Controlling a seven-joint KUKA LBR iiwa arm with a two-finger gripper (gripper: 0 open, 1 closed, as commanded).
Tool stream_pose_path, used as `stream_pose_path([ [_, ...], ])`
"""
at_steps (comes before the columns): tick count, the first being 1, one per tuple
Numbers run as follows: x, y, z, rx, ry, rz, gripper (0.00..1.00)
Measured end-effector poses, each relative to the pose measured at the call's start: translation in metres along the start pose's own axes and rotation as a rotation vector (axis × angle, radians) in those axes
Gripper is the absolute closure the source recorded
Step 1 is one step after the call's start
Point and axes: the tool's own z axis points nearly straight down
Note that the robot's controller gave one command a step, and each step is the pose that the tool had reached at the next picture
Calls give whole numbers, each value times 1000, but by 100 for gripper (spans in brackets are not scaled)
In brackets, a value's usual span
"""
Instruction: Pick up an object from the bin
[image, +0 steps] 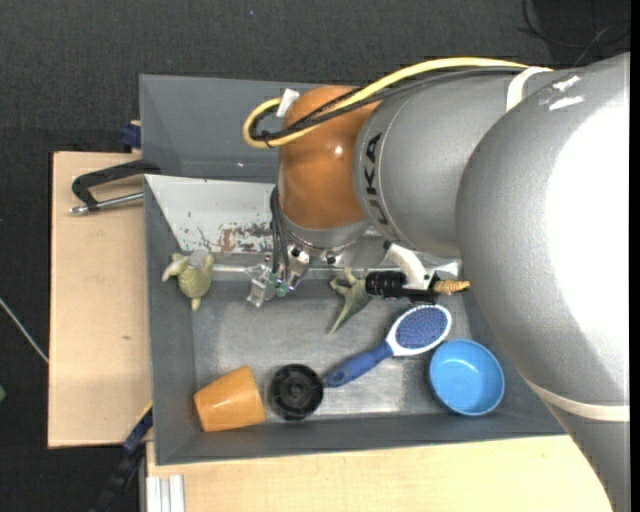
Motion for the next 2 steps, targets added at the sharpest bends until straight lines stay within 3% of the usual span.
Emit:
stream_pose_path([
  [1,-3,-8,-114,-16,-12,-27,100],
  [2,-11,-26,0,1,1,-85,100],
])
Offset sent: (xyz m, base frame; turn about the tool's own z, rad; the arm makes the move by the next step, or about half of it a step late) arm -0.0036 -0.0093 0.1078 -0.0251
